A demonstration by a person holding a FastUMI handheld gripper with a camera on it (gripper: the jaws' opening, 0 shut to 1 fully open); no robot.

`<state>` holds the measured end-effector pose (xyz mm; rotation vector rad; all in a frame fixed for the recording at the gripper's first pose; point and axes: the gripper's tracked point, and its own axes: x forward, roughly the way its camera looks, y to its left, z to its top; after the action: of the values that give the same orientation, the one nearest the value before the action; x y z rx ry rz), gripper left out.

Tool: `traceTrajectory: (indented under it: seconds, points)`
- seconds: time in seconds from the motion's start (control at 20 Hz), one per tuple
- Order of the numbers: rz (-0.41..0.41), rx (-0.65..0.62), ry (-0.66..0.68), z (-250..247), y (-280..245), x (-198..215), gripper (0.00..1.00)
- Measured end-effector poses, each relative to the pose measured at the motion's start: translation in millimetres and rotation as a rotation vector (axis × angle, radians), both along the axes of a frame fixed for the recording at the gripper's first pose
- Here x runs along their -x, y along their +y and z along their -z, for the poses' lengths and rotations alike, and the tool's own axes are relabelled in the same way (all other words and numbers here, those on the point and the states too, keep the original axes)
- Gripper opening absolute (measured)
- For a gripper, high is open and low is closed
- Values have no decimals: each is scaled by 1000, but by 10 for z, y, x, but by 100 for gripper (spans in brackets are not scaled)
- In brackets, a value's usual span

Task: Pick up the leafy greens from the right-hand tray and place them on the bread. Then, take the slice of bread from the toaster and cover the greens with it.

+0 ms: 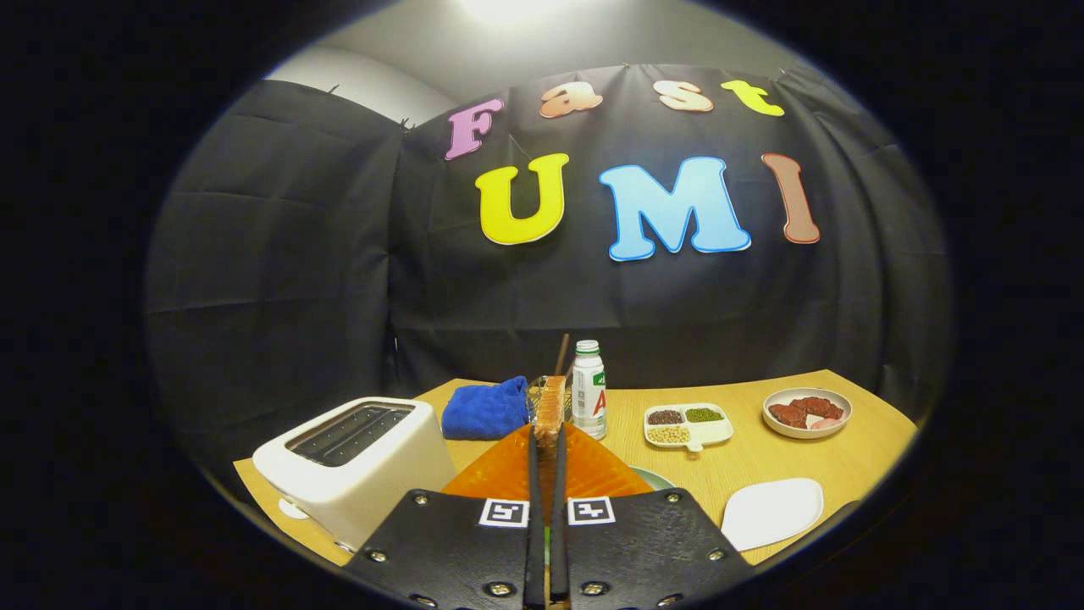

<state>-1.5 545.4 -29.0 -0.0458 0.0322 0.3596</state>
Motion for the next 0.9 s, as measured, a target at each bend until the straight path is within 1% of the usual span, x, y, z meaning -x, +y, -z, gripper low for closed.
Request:
traceTrajectory:
  seconds: [0.15, 0.3, 0.5, 0.65, 0.75, 0.9]
  points:
    - [5, -13, 34, 153, 2, -94, 3]
    - [-14, -35, 69, 268, 80, -120, 3]
    - [-35, -80, 45, 292, 169, -125, 3]
    - [-46, -74, 56, 397, 203, -143, 3]
    - [-59, -104, 86, 473, 212, -164, 3]
    - [-39, -116, 129, 610, 94, -248, 3]
